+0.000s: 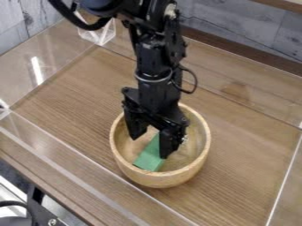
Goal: Move green stick from inside the wooden bowl to the table next to it
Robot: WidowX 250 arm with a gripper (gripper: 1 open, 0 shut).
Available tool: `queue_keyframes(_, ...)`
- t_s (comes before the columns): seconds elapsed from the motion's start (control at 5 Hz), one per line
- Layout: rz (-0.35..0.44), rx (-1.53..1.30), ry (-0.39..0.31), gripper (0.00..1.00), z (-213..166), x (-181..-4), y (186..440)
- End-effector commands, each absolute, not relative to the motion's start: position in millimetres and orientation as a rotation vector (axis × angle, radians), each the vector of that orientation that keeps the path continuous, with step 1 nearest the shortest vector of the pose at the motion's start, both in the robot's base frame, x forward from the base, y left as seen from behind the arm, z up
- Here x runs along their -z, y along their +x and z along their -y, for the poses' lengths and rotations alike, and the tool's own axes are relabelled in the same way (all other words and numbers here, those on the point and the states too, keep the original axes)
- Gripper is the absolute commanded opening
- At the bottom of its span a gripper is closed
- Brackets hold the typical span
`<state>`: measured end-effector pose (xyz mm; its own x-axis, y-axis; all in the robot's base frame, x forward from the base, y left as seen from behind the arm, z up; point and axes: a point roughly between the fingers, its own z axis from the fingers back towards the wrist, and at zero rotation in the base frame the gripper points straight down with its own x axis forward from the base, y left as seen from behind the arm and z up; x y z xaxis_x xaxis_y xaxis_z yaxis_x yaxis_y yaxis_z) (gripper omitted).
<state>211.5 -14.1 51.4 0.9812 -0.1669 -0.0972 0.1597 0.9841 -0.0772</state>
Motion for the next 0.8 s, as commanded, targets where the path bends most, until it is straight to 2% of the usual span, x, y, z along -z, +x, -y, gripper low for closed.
queue_keyframes(0.0, -0.042, 0.154, -0.07, 1.0, 12.4, -61.9, 218.1)
queue_keyframes(0.6, -0.04, 0.15, -0.064, 1.0, 11.7, -52.4, 218.1)
